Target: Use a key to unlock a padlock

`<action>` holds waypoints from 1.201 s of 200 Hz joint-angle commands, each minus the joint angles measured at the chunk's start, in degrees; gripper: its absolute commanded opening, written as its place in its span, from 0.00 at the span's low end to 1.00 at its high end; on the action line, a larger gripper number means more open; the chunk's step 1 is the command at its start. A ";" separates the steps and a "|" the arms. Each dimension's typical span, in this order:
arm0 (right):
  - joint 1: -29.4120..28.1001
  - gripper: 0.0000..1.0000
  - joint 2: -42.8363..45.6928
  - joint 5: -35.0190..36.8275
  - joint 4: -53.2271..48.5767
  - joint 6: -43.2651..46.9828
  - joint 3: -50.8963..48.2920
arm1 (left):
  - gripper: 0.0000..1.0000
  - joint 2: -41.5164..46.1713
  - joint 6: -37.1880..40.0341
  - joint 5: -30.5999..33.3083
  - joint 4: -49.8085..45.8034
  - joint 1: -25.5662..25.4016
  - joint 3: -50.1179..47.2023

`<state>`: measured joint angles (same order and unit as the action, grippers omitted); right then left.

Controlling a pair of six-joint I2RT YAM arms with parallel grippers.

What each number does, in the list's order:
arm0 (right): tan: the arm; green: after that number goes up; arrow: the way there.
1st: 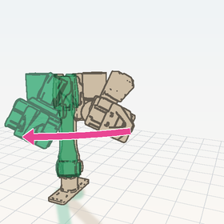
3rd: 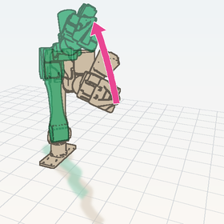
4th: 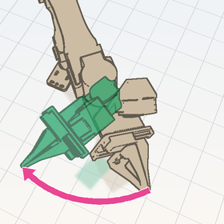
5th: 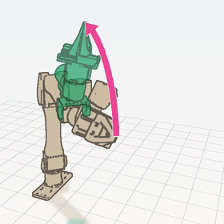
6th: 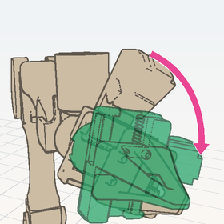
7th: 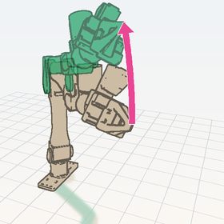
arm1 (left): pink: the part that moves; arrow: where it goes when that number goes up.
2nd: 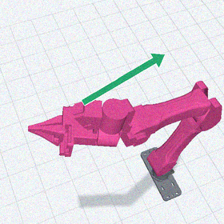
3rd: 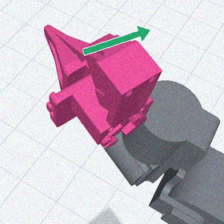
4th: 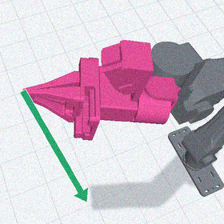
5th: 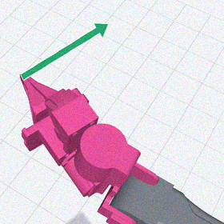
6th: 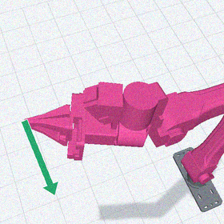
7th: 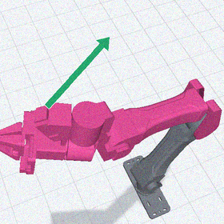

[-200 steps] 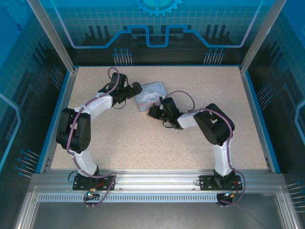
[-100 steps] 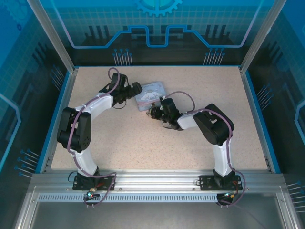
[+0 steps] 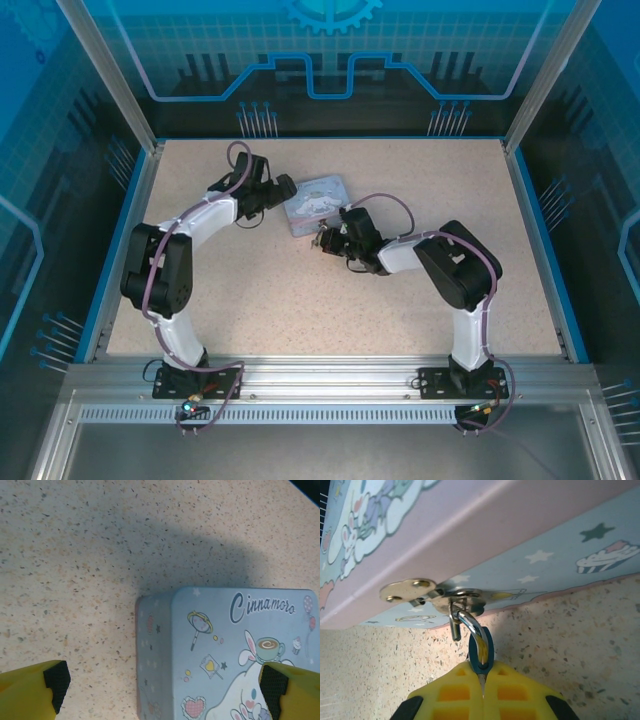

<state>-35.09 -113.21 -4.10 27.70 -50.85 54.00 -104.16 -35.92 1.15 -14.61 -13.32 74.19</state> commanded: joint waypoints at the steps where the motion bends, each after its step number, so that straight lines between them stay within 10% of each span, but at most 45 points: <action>1: 1.14 0.00 0.50 -2.42 -1.11 -3.42 -1.44 | 0.99 -0.67 2.71 3.19 -5.41 0.42 2.41; 240: 6.16 0.00 -2.23 -7.61 18.11 -22.56 -9.65 | 0.99 -12.50 21.11 13.82 -26.33 -9.18 18.90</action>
<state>-30.15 -113.84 -12.10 43.22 -71.24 45.65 -114.32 -17.26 13.74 -35.68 -21.63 90.61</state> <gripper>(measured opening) 0.063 0.990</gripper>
